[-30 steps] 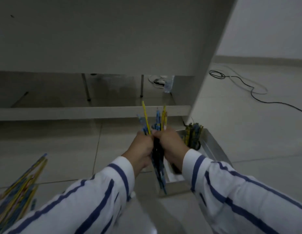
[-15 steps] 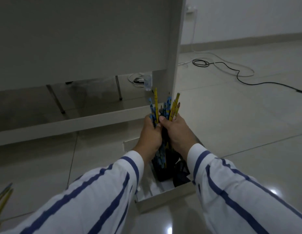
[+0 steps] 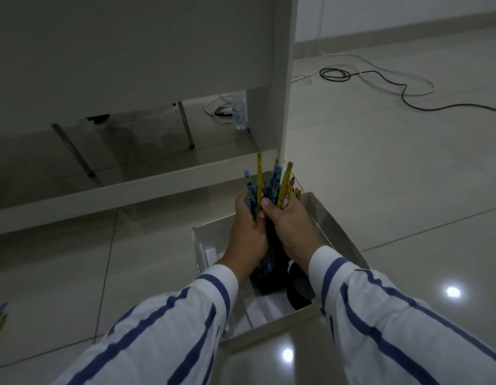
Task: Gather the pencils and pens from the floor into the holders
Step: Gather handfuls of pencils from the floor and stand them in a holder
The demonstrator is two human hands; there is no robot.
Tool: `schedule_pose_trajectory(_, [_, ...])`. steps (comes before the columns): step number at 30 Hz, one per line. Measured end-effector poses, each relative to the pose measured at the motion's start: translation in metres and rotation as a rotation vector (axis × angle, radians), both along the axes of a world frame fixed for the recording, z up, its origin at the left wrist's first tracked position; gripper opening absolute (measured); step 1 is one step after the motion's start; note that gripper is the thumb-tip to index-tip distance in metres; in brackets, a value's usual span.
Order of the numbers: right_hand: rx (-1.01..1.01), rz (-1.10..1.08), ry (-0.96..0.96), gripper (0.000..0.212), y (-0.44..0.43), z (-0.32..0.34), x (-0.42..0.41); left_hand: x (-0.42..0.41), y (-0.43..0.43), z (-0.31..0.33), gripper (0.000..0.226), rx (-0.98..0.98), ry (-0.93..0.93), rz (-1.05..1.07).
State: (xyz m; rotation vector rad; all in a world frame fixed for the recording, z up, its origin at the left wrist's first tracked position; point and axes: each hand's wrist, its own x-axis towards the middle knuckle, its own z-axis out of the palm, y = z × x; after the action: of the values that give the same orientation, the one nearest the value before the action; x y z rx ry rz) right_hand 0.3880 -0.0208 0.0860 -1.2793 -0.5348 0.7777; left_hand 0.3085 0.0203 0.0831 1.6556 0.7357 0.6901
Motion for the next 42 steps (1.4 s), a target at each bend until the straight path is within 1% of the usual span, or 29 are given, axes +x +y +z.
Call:
schedule_pose_trajectory(5, [0.033, -0.057, 0.017, 0.02, -0.001, -0.008, 0.004, 0.001, -0.003, -0.004, 0.032, 0.07, 0.024, 0.024])
schedule_pose_trajectory(7, [0.013, -0.093, 0.021, 0.017, -0.003, -0.013, 0.003, 0.001, -0.006, -0.008, 0.032, 0.078, 0.044, 0.027])
schedule_pose_trajectory(12, [-0.032, -0.191, 0.048, 0.019, -0.001, -0.022, -0.004, 0.001, -0.013, -0.016, 0.031, 0.102, 0.077, 0.032])
schedule_pose_trajectory(16, [-0.027, -0.206, 0.046, 0.015, 0.002, -0.026, -0.009, 0.0, -0.009, -0.016, 0.026, 0.102, 0.075, 0.094])
schedule_pose_trajectory(22, [-0.066, -0.172, 0.004, 0.009, 0.002, -0.037, -0.012, -0.004, -0.001, -0.022, 0.024, 0.072, 0.068, 0.181])
schedule_pose_trajectory(26, [-0.093, -0.154, -0.045, 0.02, 0.005, -0.041, -0.013, -0.006, -0.002, -0.027, 0.026, 0.001, 0.031, 0.196])
schedule_pose_trajectory(30, [-0.116, -0.123, -0.082, 0.019, 0.005, -0.046, -0.016, -0.009, -0.008, -0.029, 0.028, -0.059, -0.02, 0.197])
schedule_pose_trajectory(34, [-0.113, -0.1, -0.105, 0.02, 0.003, -0.05, -0.018, -0.014, -0.011, -0.028, 0.032, -0.055, -0.002, 0.19])
schedule_pose_trajectory(36, [-0.1, -0.087, -0.151, 0.024, 0.002, -0.05, -0.02, -0.016, -0.012, -0.027, 0.035, -0.061, 0.013, 0.187])
schedule_pose_trajectory(39, [-0.118, -0.071, -0.223, 0.04, 0.0, -0.051, -0.022, -0.02, -0.014, -0.026, 0.037, -0.079, 0.022, 0.179])
schedule_pose_trajectory(40, [-0.124, -0.063, -0.23, 0.04, 0.0, -0.052, -0.022, -0.021, -0.014, -0.025, 0.04, -0.092, 0.022, 0.178])
schedule_pose_trajectory(41, [-0.13, -0.054, -0.237, 0.034, -0.001, -0.052, -0.021, -0.022, -0.015, -0.025, 0.043, -0.108, 0.021, 0.178])
schedule_pose_trajectory(42, [-0.125, -0.05, -0.235, 0.023, -0.002, -0.05, -0.021, -0.022, -0.015, -0.025, 0.045, -0.123, 0.018, 0.18])
